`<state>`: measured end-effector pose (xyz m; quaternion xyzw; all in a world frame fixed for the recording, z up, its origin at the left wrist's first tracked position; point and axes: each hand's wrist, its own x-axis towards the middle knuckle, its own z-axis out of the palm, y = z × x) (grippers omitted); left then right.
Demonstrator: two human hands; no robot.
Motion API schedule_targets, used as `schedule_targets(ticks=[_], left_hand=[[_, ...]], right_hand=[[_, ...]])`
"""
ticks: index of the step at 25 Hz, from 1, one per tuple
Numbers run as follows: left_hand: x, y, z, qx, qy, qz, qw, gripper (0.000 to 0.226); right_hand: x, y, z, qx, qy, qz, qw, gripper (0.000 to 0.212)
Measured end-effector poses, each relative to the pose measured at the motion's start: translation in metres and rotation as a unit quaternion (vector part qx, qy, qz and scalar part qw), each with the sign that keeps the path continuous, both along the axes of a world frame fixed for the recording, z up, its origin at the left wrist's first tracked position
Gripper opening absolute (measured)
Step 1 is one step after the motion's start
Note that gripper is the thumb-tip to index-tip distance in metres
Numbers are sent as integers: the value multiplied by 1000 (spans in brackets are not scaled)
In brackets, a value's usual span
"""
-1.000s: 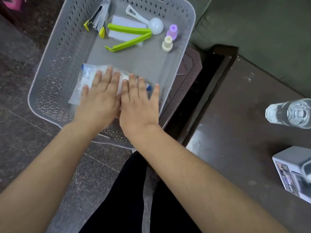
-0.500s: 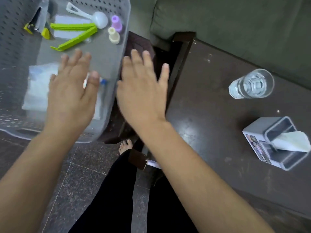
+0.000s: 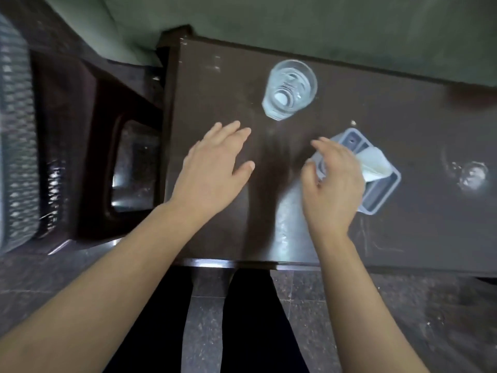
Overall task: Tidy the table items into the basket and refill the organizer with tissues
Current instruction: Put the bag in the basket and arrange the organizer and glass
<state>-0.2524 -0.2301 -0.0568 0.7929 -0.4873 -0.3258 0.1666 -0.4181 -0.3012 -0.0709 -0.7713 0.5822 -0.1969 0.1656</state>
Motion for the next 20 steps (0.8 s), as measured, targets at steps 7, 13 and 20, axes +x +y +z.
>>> schedule_targets(ticks=[7,13,20], left_hand=[[-89,-49,-24,66,119,23,990,57],[-127,-72,-29,70,162,88,980,39],[-170,-104,-25,70,166,116,977,34]], right_hand=[[-124,-31,-17,79,-11,-295,952,40],[-143,-56,-30,270,-14,-215,938,34],[-169,-137,-24,241,-4,-174,955,28]])
